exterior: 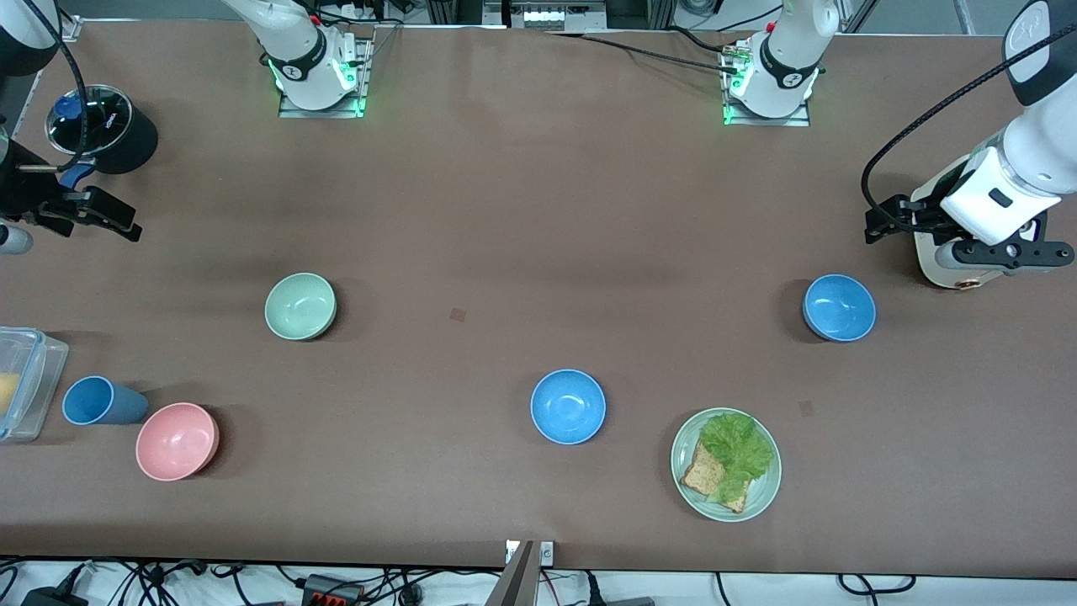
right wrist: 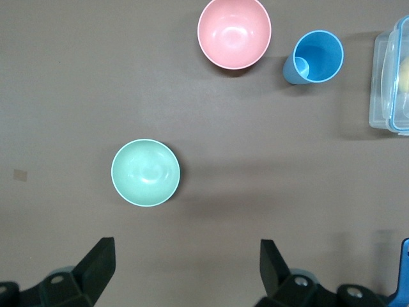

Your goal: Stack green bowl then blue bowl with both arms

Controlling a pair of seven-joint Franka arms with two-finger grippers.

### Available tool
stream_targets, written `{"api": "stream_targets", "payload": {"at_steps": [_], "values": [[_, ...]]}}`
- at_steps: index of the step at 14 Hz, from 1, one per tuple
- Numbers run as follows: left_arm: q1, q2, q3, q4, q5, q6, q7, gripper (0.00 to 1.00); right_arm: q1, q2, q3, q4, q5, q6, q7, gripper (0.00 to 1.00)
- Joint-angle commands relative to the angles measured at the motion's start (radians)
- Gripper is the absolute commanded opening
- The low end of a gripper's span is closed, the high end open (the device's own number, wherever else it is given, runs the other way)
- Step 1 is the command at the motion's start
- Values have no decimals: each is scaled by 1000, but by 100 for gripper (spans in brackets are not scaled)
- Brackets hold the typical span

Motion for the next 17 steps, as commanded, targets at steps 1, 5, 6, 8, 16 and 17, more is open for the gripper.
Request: {"api": "stream_targets", "payload": {"at_steps": [1,5,6,8,16,17], "values": [[4,-9,4,14,-18,-28,5,100,-8,-23,10,-24,-11,16,-19,100],[1,1,-5,31,-18,-52,5,100,-8,-23,10,-21,-11,14,-24,100],[2,1,-5,28,-20,-55,5,100,-8,-21,10,-23,-11,13,-24,100],[4,25,1,30,-12,-60,3,100,-8,-3,10,-24,-10,5,-22,100],[134,229,11,-10,61,127,28,100,54,290,10,-35,-19,91,-19,100],[137,222,11,-69,64,188,28,100,58,331,10,-35,-19,118,-19,100]]}}
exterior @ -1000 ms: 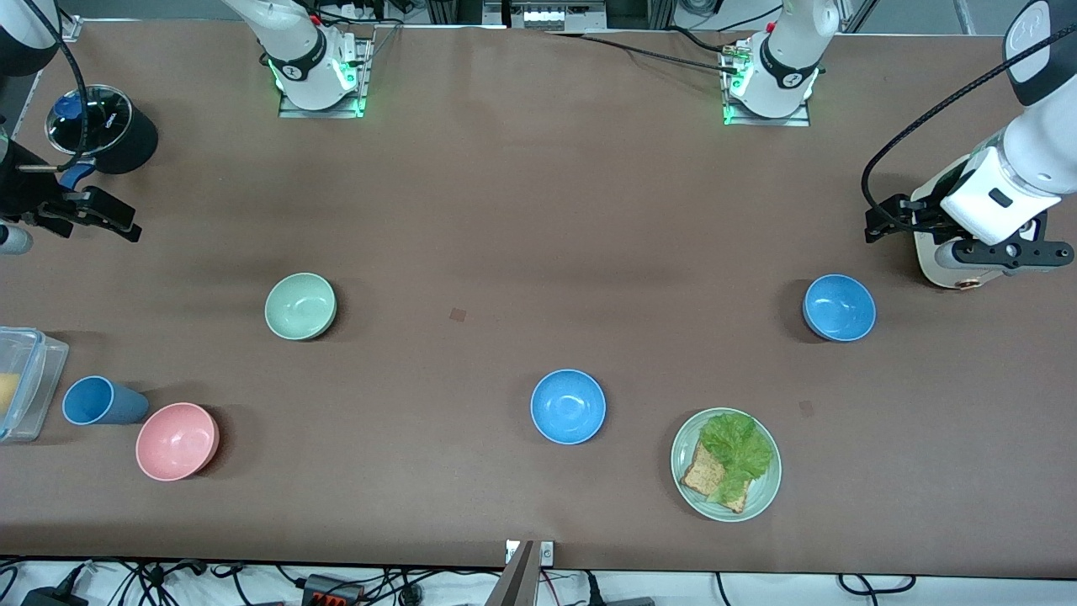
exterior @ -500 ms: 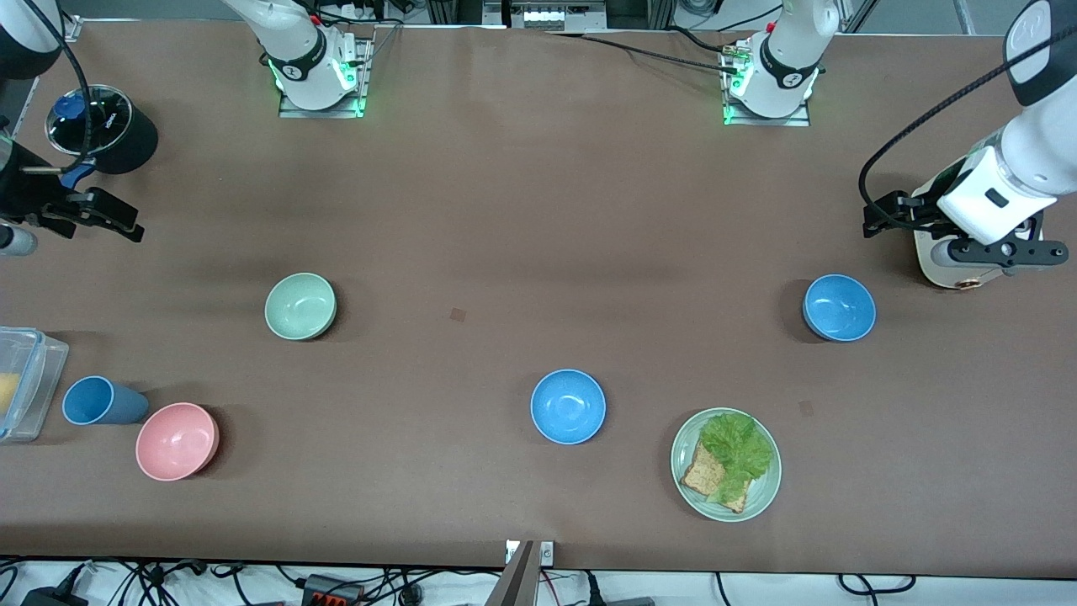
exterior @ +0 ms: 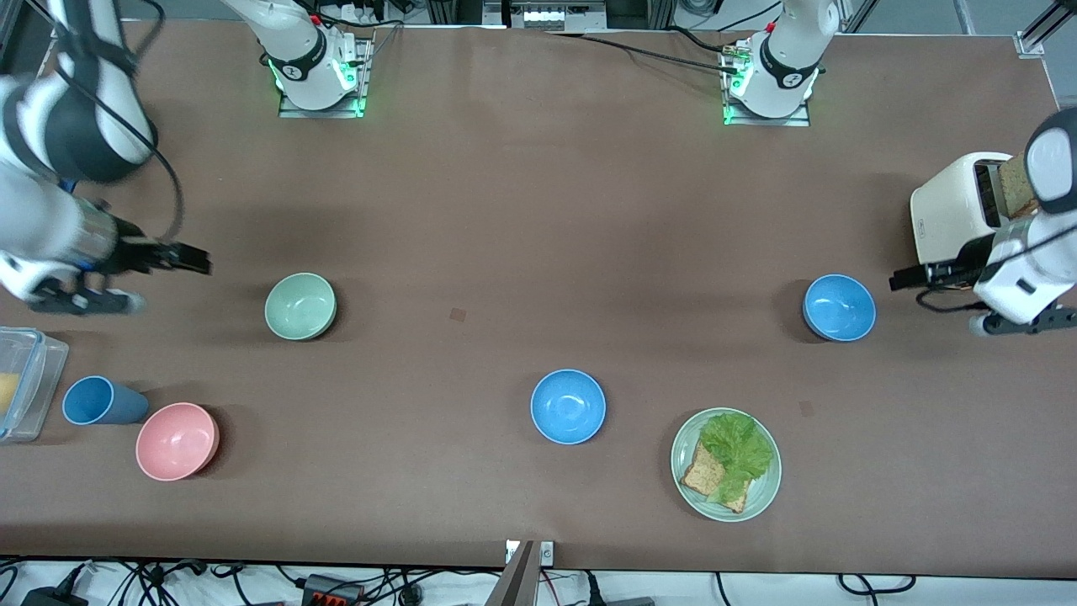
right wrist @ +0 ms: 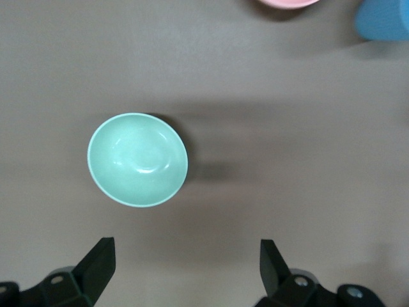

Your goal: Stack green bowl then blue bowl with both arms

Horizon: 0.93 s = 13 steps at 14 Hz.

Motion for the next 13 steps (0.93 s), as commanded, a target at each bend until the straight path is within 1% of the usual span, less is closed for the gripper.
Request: {"api": "stream_targets", "payload": {"at_steps": [1,3,5,6,7,8,9,10,11,12,13], "values": [[11,-29,-9,-129,33,152,10,100,14,114,1,7,-18,78,-7,100],[39,-58,-14,-259,35,281,10,100,17,195,1,7,-18,164,-7,100],[46,-73,-14,-328,33,340,22,100,18,260,1,7,-18,205,-7,100],[62,-83,-14,-362,35,384,39,100,18,277,1,7,-18,212,-7,100],[72,-84,-15,-396,33,428,60,100,20,289,1,7,-18,209,-7,95],[82,-80,-15,-423,33,474,77,100,26,301,1,6,-18,206,-7,81],[91,-72,-15,-436,33,504,84,100,26,309,1,5,-18,204,-5,61],[93,-49,-15,-439,33,539,88,100,27,312,1,5,-18,203,-4,40],[93,-20,-15,-437,33,582,88,100,35,312,1,5,-16,201,1,15],[93,14,-14,-439,33,629,88,100,40,312,3,7,-16,198,3,0],[96,43,-14,-439,33,654,87,100,41,312,3,7,-15,198,1,0]]}}
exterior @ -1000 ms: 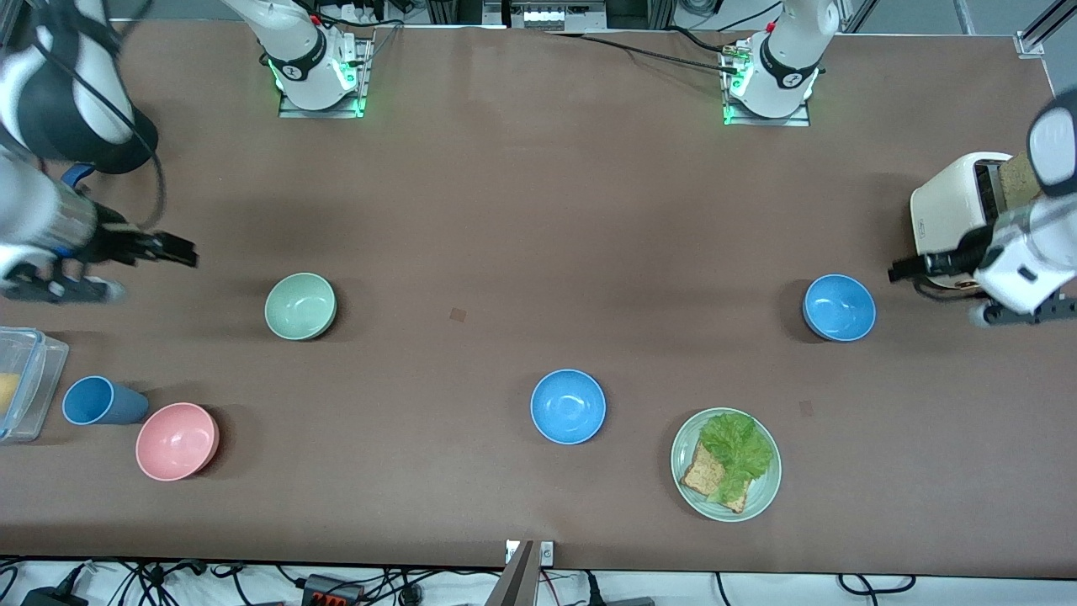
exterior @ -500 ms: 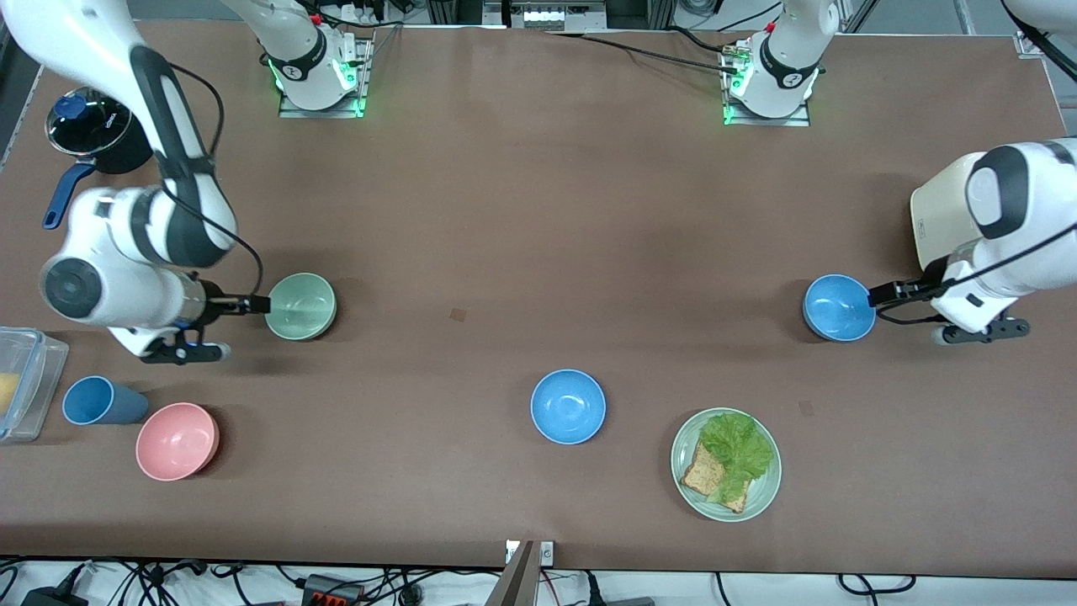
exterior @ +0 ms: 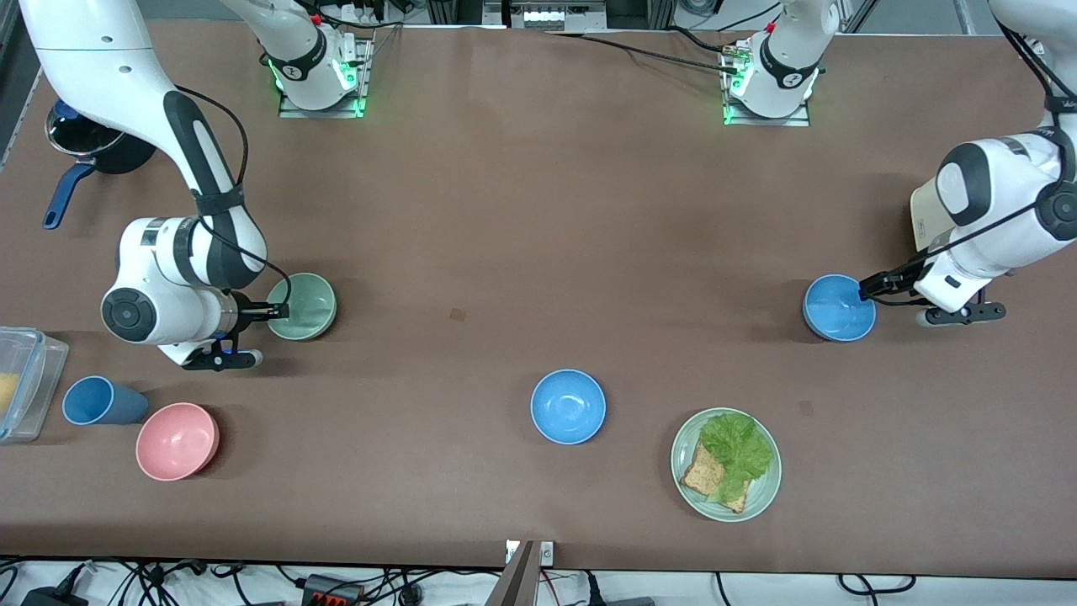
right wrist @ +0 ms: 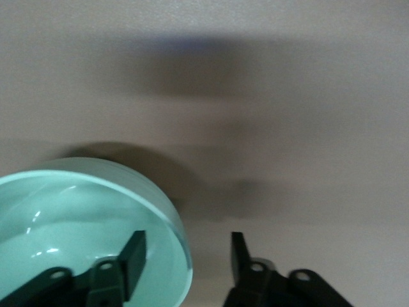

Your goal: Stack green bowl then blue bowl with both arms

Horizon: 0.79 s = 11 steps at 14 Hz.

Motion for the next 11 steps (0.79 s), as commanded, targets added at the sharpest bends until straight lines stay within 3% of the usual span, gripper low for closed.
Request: {"api": "stream_targets", "payload": {"at_steps": [1,4,6,8,11], "values": [[16,63,-12,-2,14,75,18,100,8,-3,2,8,-11,-13,0,0],[33,87,-12,-8,14,101,24,100,5,0,10,10,-6,-12,-14,0],[40,138,-10,-8,14,173,59,100,5,-6,48,25,-2,-13,-14,0],[78,193,-12,-3,16,261,88,100,10,-9,126,60,2,-13,4,0],[80,199,-12,6,16,261,111,100,53,-9,224,85,5,-9,119,0]]}}
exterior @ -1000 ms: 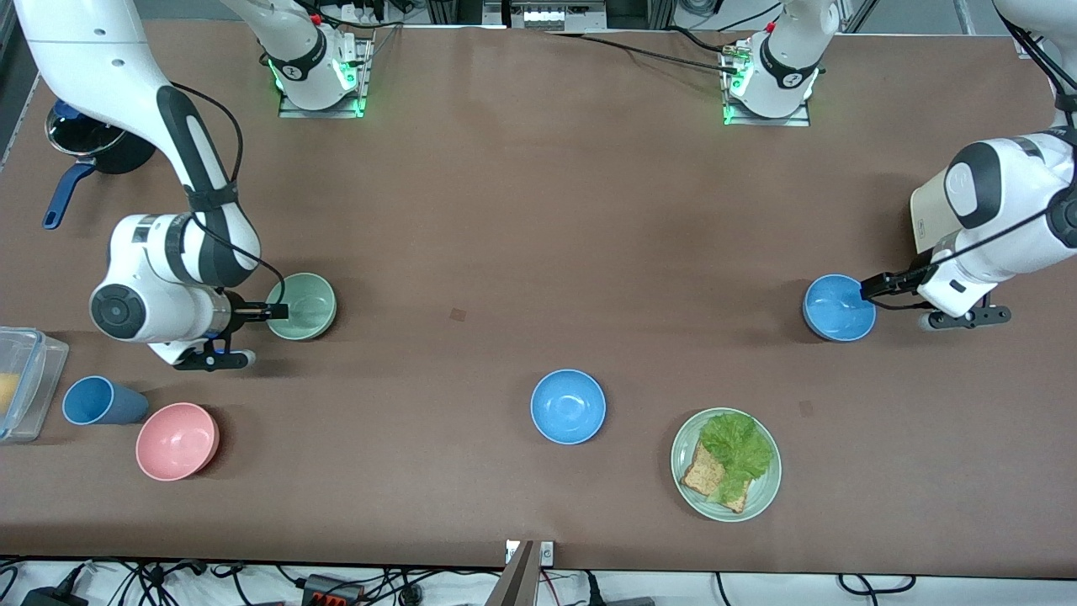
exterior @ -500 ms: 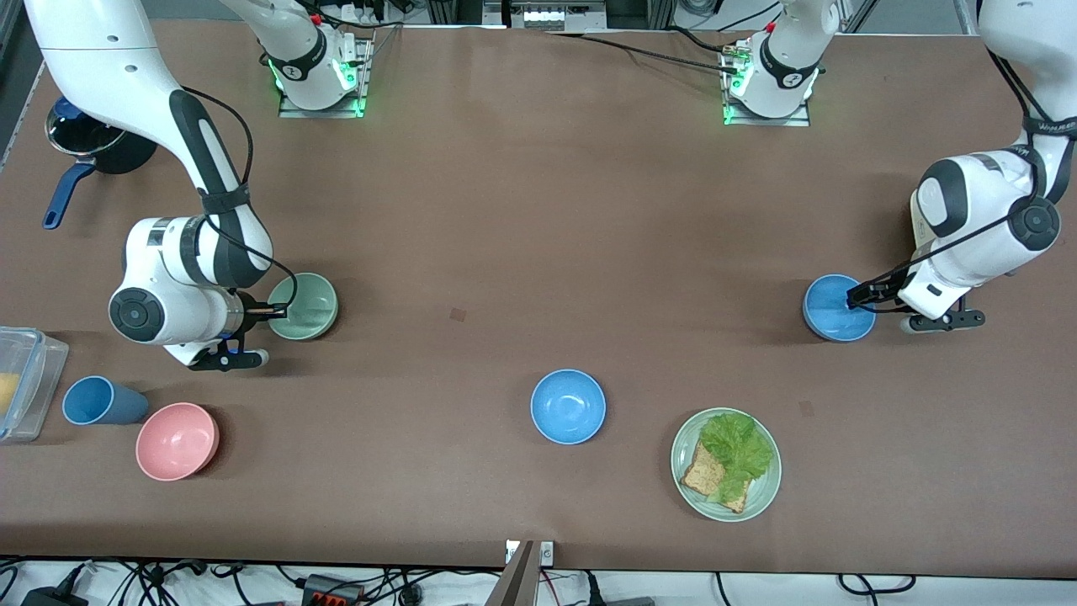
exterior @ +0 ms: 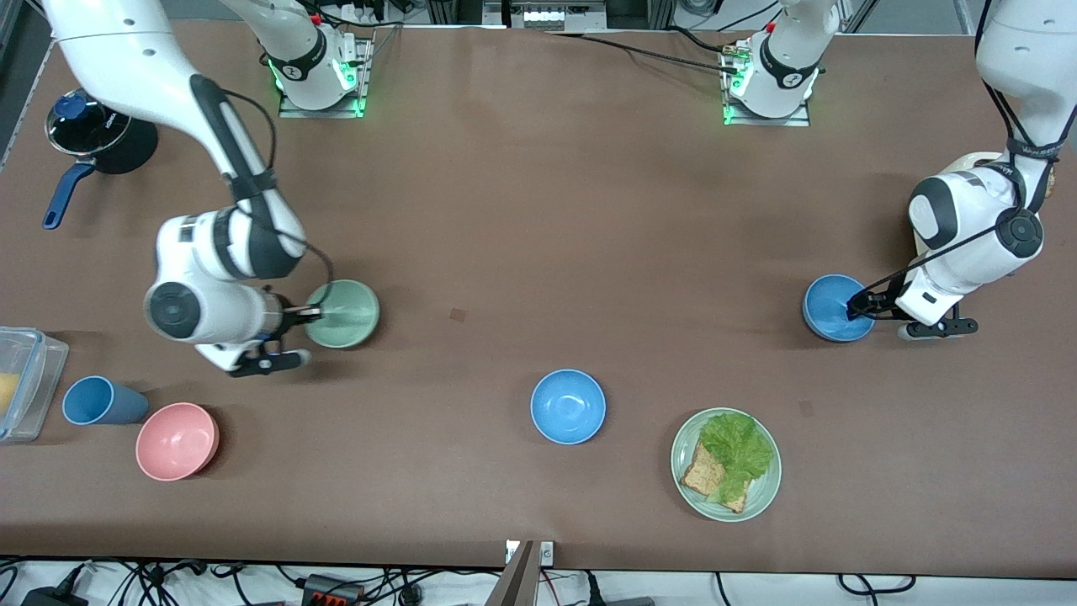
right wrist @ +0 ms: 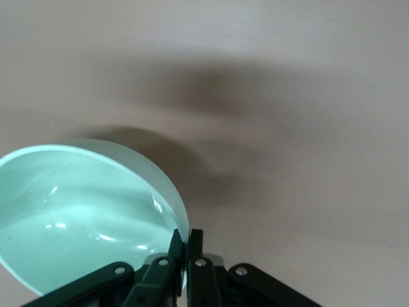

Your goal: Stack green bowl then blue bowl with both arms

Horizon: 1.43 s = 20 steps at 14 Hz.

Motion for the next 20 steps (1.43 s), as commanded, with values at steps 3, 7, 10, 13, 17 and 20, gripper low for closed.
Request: {"api": "stream_targets", "payload": {"at_steps": [3,7,10,13,17,20], "values": [[1,7,-12,36,14,-10,14,100,143,11,70,68,42,-4,192,0],[-5,74,-15,248,14,-304,-1,100,302,36,68,76,123,6,330,0],[-2,88,-15,284,14,-375,0,77,399,71,68,79,119,84,420,0],[2,73,-15,245,14,-352,0,69,438,97,67,81,122,97,473,0],[1,45,-17,204,14,-312,-1,42,450,102,68,78,126,88,496,0],[2,27,-24,202,16,-323,16,4,442,93,67,99,122,88,539,100]]}}
